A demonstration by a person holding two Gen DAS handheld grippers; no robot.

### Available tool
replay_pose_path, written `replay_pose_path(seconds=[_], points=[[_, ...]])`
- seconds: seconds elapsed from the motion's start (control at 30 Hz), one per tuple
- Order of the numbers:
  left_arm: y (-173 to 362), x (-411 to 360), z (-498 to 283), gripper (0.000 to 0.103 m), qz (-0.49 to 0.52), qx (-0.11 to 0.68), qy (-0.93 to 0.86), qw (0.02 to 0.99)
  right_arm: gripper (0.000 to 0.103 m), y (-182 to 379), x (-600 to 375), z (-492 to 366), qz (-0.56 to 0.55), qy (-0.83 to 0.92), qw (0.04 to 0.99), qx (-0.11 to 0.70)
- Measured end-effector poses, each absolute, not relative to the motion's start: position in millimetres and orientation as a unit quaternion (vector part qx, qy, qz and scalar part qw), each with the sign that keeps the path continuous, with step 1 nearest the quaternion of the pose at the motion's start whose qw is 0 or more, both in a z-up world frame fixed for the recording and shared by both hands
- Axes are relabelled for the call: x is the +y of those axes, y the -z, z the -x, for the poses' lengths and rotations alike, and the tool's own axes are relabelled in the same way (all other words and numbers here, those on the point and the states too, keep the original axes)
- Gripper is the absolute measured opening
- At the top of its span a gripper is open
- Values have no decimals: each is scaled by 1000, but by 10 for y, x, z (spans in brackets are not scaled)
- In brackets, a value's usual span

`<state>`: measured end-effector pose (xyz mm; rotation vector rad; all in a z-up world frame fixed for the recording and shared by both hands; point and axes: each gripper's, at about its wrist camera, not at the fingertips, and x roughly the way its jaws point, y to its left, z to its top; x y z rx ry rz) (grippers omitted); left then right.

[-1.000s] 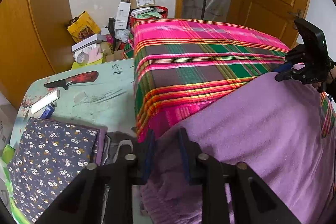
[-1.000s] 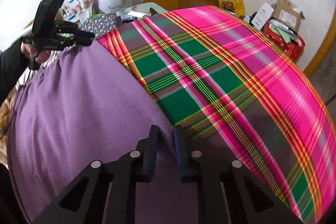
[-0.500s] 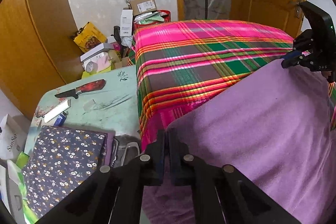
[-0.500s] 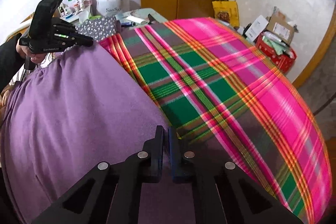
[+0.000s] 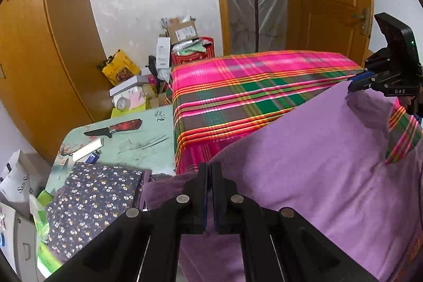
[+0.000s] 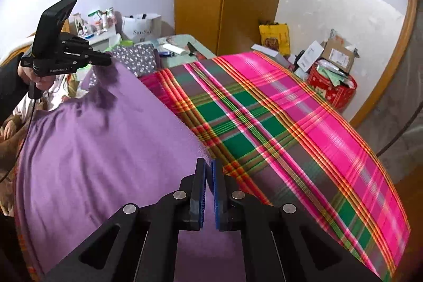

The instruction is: Fold clothes

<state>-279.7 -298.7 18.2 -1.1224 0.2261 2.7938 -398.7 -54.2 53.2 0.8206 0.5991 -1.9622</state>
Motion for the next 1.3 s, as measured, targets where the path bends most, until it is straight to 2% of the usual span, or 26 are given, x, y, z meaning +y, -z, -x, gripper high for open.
replay_pose_path(seconds=[0.3,0.53,0.87,1.07,1.13,1.2,1.27,1.3], points=[[-263,-2761,2135,3,347,67,-933,68,5,-643,-280,3351,-313,798,458,237],[-92,-2555,1617,3,351,58,-931,77,5,-477,-84,2883,-325,790,461,241],[267,-2516,1243,3,371,-15,-926,67,5,100,30,2491,-386,771,450,232],[410,-2546,1113,4,384,-67,-920,53,10,141,131,2444,-403,781,437,193],[438,-2555,1043,4,387,-86,-917,46,15,133,177,2409,-407,784,434,179],[455,-2572,954,4,388,-113,-914,37,29,108,236,2380,-408,788,430,165],[468,-2593,866,5,388,-147,-909,32,33,89,303,2327,-410,791,431,146],[476,-2610,830,8,386,-168,-907,29,41,84,330,2310,-414,790,432,133]])
